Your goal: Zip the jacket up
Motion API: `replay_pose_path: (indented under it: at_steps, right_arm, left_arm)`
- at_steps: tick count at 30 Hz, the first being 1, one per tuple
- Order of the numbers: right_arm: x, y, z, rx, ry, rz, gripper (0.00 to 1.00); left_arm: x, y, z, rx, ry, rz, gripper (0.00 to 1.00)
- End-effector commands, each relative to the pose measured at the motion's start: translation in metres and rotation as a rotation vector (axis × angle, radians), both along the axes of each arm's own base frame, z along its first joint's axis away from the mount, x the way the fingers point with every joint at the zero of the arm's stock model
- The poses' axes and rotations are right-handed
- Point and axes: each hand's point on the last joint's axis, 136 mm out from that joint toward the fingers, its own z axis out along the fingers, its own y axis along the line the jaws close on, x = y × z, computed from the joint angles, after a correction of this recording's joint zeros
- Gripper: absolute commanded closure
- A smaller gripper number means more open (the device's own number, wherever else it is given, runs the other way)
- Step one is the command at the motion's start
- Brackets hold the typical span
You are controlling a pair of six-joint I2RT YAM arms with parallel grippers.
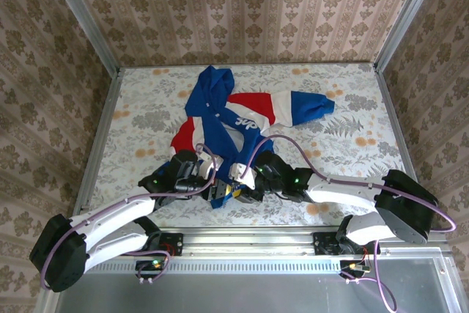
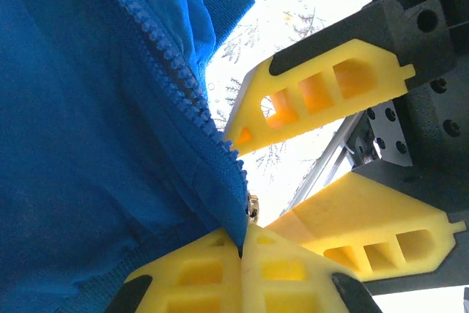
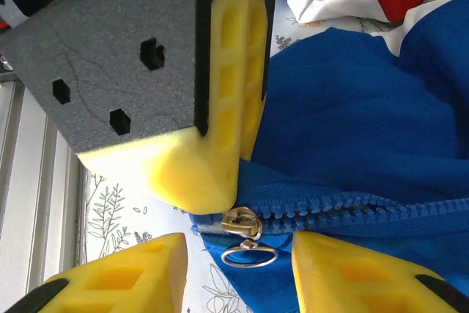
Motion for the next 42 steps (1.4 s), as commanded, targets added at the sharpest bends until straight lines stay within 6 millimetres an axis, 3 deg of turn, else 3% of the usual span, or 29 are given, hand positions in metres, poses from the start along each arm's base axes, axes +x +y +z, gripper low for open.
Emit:
replay_pose_path:
  at_steps: [1,4,11,23,31,33,36,37,42]
  right_arm:
    - [0.002,0.003,0.001,0.015,-0.003,-0.021,0.58]
    - [0.006,0.005,0.002,0.017,-0.007,-0.047,0.60]
    - [0.013,-0.004,-0.002,-0.002,-0.034,-0.100,0.80]
    - [0.015,0.002,0.001,0.006,-0.045,-0.090,0.70]
    - [0.020,0.010,-0.009,-0.012,-0.064,-0.099,0.65]
    - [0.024,0.010,-0.009,-0.016,-0.092,-0.121,0.72]
    - [0.028,0.008,-0.005,-0.025,-0.147,-0.153,0.96]
    - [0.029,0.007,-0.002,-0.024,-0.166,-0.164,1.00]
    - [0.038,-0.005,0.011,-0.027,-0.229,-0.243,1.00]
  left_arm:
    - [0.003,-0.004,0.015,-0.026,-0.031,-0.015,1.00]
    - [0.002,-0.004,0.015,-0.025,-0.029,-0.015,1.00]
    - [0.002,-0.002,0.017,-0.024,-0.032,-0.012,1.00]
    - [0.005,-0.004,0.019,-0.031,-0.034,-0.012,1.00]
    - [0.006,-0.005,0.021,-0.038,-0.040,-0.008,1.00]
    - [0.006,-0.006,0.021,-0.038,-0.037,-0.008,1.00]
    - [0.006,-0.005,0.022,-0.034,-0.031,-0.008,1.00]
    - [0.005,-0.005,0.022,-0.032,-0.029,-0.008,1.00]
    - [0.004,-0.002,0.021,-0.015,-0.020,-0.001,1.00]
